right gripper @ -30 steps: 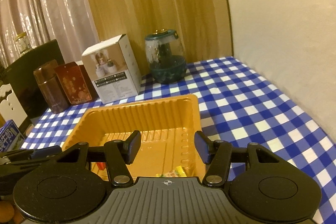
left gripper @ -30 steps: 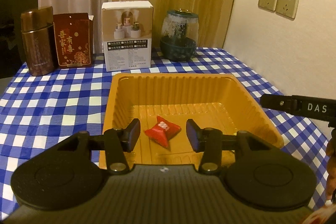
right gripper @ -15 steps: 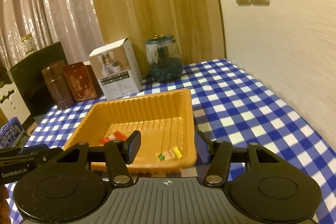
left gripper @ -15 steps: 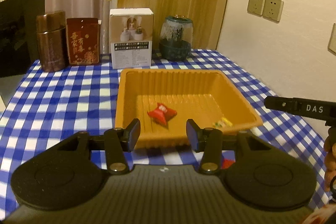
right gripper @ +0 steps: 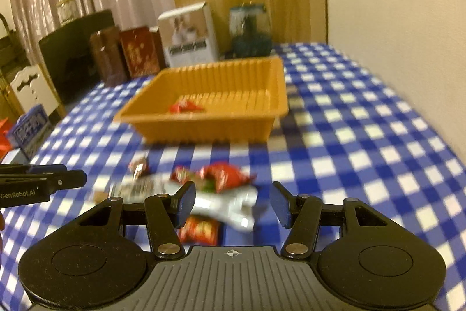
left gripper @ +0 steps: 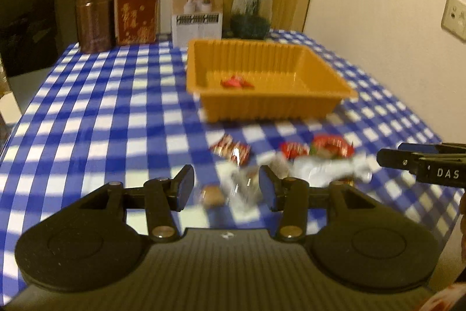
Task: Organize snacks
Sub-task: 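Move both tools back toward the remaining snacks on the tablecloth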
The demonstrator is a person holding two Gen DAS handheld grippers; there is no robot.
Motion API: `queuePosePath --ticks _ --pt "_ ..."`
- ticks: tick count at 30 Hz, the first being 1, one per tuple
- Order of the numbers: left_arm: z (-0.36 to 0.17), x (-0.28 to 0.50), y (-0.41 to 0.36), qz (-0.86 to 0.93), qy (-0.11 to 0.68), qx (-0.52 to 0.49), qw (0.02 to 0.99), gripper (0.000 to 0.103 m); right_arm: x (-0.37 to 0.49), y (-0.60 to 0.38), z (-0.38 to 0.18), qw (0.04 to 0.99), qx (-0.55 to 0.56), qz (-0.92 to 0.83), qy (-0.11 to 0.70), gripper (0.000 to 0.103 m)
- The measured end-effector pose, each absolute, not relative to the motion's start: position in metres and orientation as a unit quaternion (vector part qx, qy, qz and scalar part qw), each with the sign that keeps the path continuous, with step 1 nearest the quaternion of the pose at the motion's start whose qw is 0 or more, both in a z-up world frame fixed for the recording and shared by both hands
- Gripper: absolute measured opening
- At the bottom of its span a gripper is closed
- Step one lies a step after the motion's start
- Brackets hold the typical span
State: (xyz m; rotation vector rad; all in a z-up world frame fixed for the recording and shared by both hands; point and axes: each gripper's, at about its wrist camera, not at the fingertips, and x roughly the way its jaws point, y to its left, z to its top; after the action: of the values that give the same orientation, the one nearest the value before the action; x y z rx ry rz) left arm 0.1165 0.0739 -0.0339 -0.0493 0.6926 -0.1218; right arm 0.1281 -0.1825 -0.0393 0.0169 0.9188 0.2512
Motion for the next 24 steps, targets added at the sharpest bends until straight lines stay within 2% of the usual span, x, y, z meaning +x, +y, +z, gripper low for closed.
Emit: queuePosePath --ticks 7,14,24 --pt "-0.054 0.095 0.079 -0.057 0.361 -0.013 0.931 0.046 0.110 -0.177 -0.059 0.869 -0.035 0.160 0.468 0.057" --pt "-0.054 0.103 0.079 -0.058 0.357 -0.024 0.932 0.051 0.107 -0.173 -0.081 0.848 -0.090 0.199 0.483 0.057" --pt "-0.059 0.108 0.073 -0.067 0.360 -0.023 0.930 0.055 0.122 -0.157 -0.100 0.840 -0.143 0.228 0.471 0.056"
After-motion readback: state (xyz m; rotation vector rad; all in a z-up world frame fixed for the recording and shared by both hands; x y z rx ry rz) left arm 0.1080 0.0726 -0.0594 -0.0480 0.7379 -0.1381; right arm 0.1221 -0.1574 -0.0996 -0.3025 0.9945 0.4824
